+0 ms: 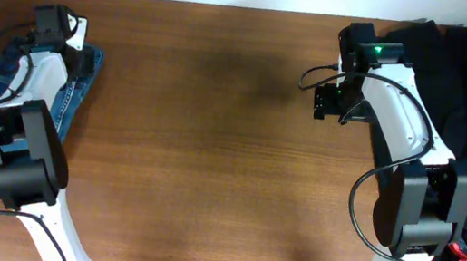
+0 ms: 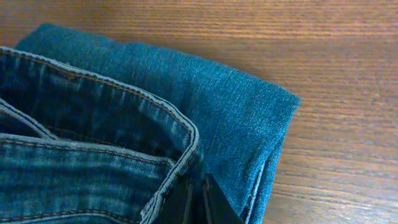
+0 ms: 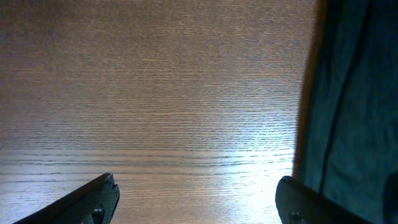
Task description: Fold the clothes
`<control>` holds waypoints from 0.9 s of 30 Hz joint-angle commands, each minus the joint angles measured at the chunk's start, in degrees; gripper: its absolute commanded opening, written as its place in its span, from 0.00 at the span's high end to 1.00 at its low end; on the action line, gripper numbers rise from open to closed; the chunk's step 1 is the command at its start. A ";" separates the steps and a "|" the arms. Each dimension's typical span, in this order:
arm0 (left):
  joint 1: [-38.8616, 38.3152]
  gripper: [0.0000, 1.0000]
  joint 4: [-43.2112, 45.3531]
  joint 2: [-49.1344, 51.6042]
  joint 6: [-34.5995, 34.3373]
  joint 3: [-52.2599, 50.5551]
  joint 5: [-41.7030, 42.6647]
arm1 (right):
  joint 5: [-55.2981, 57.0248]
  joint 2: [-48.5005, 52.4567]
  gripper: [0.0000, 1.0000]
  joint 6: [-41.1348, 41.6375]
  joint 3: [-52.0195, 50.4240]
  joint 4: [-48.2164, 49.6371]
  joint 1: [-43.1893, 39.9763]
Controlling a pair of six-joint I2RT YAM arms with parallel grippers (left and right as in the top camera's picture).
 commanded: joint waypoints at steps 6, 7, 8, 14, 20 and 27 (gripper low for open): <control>1.09 0.93 2.29 0.57 -0.81 1.55 -2.36 | -0.42 -0.92 0.14 0.02 -0.11 -0.20 -0.33; 1.09 0.93 2.16 0.57 -0.81 1.81 -2.34 | -0.42 -0.92 0.14 0.02 -0.11 -0.20 -0.33; 1.07 0.83 1.22 0.42 -0.81 2.78 -2.32 | -0.42 -0.92 0.14 0.02 -0.11 -0.17 -0.33; 1.03 0.23 -8.11 -2.89 -0.83 10.82 -0.17 | -0.39 -0.92 0.13 -0.02 -0.11 0.13 -0.35; 1.03 0.01 -19.98 -8.26 -2.67 19.78 6.56 | -0.44 -0.92 0.01 0.00 1.22 3.21 -0.33; 1.03 0.01 -28.02 -10.38 -3.98 19.89 18.14 | -7.72 -0.94 0.01 -0.04 12.07 4.17 -0.33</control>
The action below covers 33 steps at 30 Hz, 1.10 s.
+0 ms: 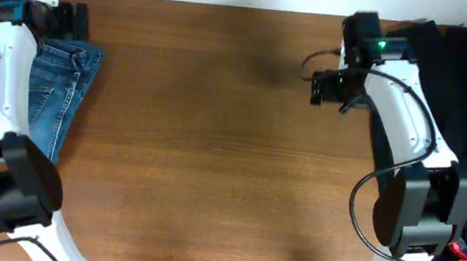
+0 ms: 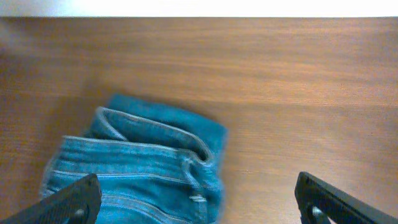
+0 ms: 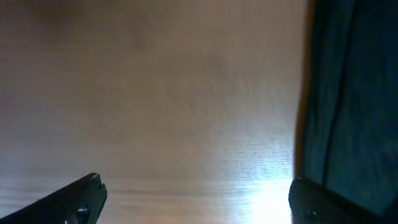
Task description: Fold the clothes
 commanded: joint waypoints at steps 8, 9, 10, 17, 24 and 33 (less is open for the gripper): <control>-0.02 0.01 -8.61 -1.05 -0.92 0.31 12.37 | -9.05 -0.94 0.01 -4.07 12.90 -2.60 -0.33; -0.59 0.01 -10.05 -0.63 0.20 0.28 13.88 | -9.09 -0.94 0.01 -4.04 12.87 -3.08 -0.33; -1.62 0.01 -11.96 -0.17 2.38 0.28 14.12 | -9.09 -0.87 0.01 -4.04 12.79 -3.91 -0.33; -4.85 0.01 -14.97 6.36 2.25 0.02 8.57 | -8.46 -0.85 0.01 -4.09 12.57 -8.68 -0.39; -4.00 0.19 -14.84 18.23 2.27 -0.02 5.79 | -8.41 -0.81 0.01 -4.07 12.55 -11.37 -0.37; -0.59 0.73 -11.17 20.92 2.25 0.02 -1.99 | -8.44 -0.81 0.01 -4.07 12.44 -12.00 -0.33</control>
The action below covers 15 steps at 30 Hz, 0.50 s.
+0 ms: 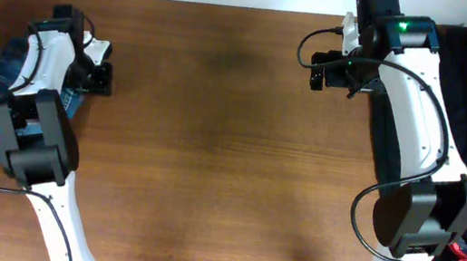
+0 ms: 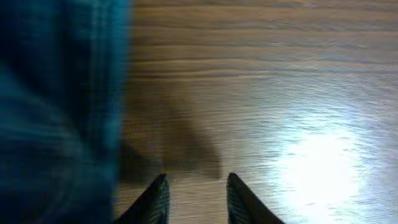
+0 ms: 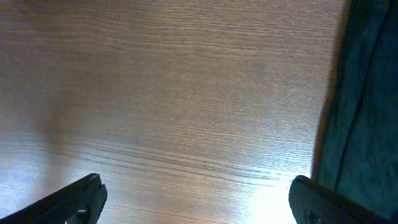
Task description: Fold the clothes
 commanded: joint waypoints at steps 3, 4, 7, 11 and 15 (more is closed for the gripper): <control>3.85 0.74 2.08 0.48 0.28 0.13 -2.93 | -0.11 -0.81 0.01 -0.42 0.35 -0.15 -0.33; 4.20 0.74 2.10 0.48 0.28 0.13 -2.95 | -0.11 -0.81 0.01 -0.42 0.35 -0.20 -0.33; 5.99 0.75 2.21 0.48 0.28 0.13 -2.93 | -0.09 -0.81 0.01 -0.42 0.35 -0.24 -0.33; 7.87 0.74 2.38 0.48 0.28 0.13 -2.89 | -0.11 -0.70 0.01 -0.42 0.35 -0.22 -0.33; 8.33 0.70 2.82 0.48 0.28 0.15 -2.45 | -0.11 -0.37 0.01 -0.42 0.35 -0.50 -0.33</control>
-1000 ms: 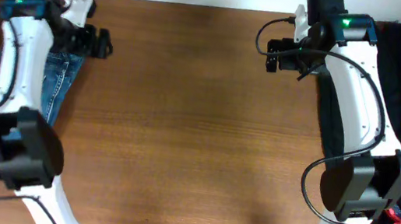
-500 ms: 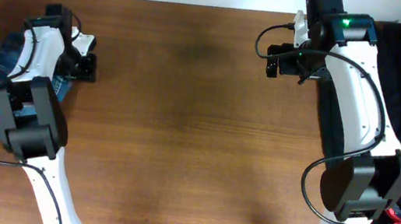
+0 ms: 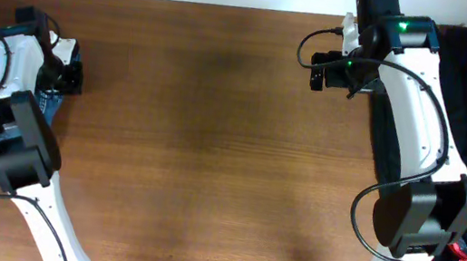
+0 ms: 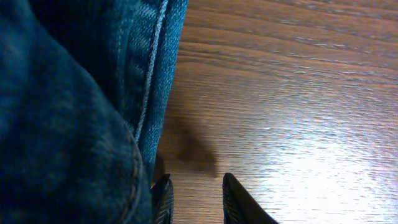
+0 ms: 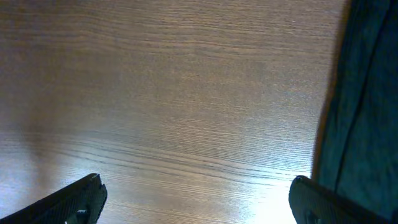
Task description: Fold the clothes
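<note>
Folded blue jeans lie at the table's far left; in the left wrist view the jeans (image 4: 74, 93) fill the left half. My left gripper (image 4: 194, 183) sits low on the wood at their right edge, narrowly open. Its left finger (image 4: 163, 198) touches the denim hem, and only bare wood lies between the fingers. A pile of black clothes covers the right side. My right gripper (image 3: 322, 73) hovers wide open and empty beside that pile; dark cloth (image 5: 370, 93) shows at the right edge of its view.
The brown wooden table (image 3: 195, 143) stretches between the two arms. A red item pokes out of the black pile near the front right. The table's far edge meets a white wall just behind both grippers.
My left gripper has moved left, from a little right of the jeans to right against their edge. The right arm has not moved.
My left gripper was shut at the jeans' waistband. Then it was wide open near the table's far edge, the jeans lying free. Later it was narrowed and low on the wood beside them, and now touches their edge. The right gripper stayed open, shifting slightly farther back.
</note>
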`<control>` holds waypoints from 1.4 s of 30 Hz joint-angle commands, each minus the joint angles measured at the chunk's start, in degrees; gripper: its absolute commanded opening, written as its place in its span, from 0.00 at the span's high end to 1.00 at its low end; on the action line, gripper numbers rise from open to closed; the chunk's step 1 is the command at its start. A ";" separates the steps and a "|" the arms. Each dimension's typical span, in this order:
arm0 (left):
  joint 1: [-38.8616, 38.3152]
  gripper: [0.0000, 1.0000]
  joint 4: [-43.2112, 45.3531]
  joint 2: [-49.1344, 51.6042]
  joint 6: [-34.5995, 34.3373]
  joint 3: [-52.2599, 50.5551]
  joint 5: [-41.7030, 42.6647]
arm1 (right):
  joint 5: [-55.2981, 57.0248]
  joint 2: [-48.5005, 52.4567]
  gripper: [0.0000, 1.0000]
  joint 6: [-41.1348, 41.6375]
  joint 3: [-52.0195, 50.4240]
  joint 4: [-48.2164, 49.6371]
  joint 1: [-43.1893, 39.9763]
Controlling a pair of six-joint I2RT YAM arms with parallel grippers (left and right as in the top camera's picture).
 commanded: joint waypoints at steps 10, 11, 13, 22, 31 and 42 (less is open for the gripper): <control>1.01 0.01 -1.95 -0.33 0.02 5.07 6.21 | 1.11 0.22 0.01 -0.44 0.00 0.35 -0.39; 0.94 0.01 -2.62 -0.96 -0.76 6.54 6.38 | 1.46 0.22 0.01 -0.44 0.00 0.61 -0.39; 0.79 0.01 -4.00 -2.69 -1.03 9.18 6.36 | 1.44 0.22 0.01 -0.44 0.00 1.22 -0.39; -0.94 0.01 -11.69 -12.87 -2.10 12.31 12.79 | 1.42 0.20 0.01 -0.44 0.02 5.33 -0.39; -2.27 0.01 -15.04 -22.27 -0.70 12.31 11.87 | 0.98 -2.43 0.01 -0.44 0.74 5.77 -0.39; -15.93 0.01 -18.78 -33.20 6.93 12.28 7.41 | 1.01 -13.88 0.01 -0.42 0.74 -3.72 -3.28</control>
